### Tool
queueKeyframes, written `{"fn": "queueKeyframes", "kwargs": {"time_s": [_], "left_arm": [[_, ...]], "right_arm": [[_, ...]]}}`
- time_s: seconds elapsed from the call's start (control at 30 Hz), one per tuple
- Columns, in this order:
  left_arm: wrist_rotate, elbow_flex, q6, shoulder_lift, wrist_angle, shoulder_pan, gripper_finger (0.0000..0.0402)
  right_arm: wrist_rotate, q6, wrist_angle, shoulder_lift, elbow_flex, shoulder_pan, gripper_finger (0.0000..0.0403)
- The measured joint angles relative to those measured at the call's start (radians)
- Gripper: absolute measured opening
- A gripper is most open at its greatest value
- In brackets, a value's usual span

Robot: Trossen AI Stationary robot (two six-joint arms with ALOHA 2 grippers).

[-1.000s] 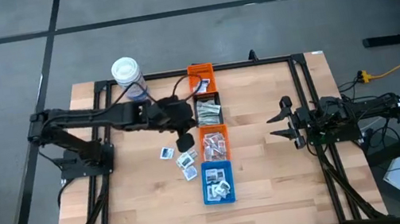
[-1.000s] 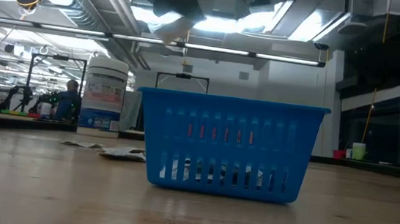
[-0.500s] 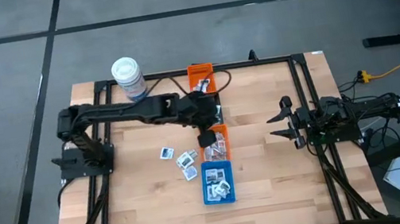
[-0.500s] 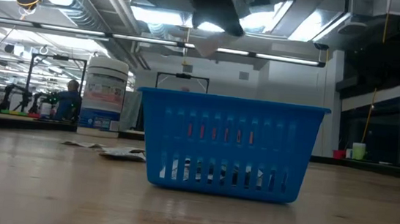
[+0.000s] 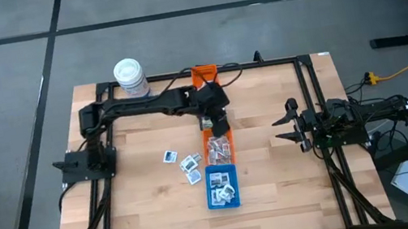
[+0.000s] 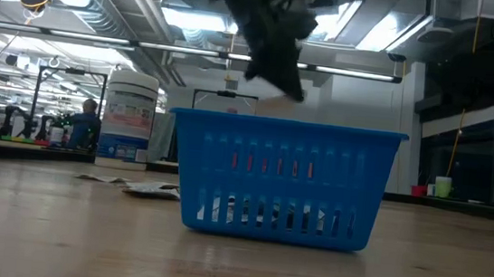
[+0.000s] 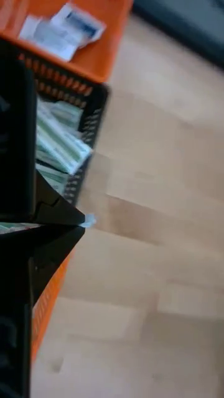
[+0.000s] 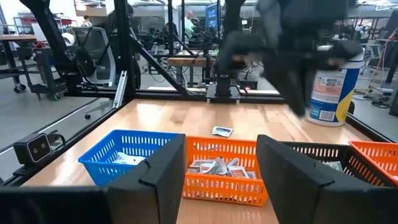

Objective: Pick & Place First Aid Supplies
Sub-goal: Put the green bandage into the black bin

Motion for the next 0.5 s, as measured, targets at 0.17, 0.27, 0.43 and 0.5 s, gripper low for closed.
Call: {"fn": "queueKeyframes", "kwargs": {"time_s": [0.17,0.27,0.43,0.5], "left_arm": [[0.044,-0.001,-0.071,0.047,-0.012,0.042,0.0003],[0.041,-0.001,-0.099,0.075,-0.008,0.064,0.0003],[0.011,-0.001,-0.099,0.104,0.037,0.088,0.0006],[-0.007,-0.001,-0.084,0.106,0.031,0.092,0.0011]], "right_arm": [[0.0,0.0,0.0,0.0,0.0,0.0,0.0195],[0.0,0.0,0.0,0.0,0.0,0.0,0.0195],[0.0,0.0,0.0,0.0,0.0,0.0,0.0195],[0.0,0.0,0.0,0.0,0.0,0.0,0.0195]]}}
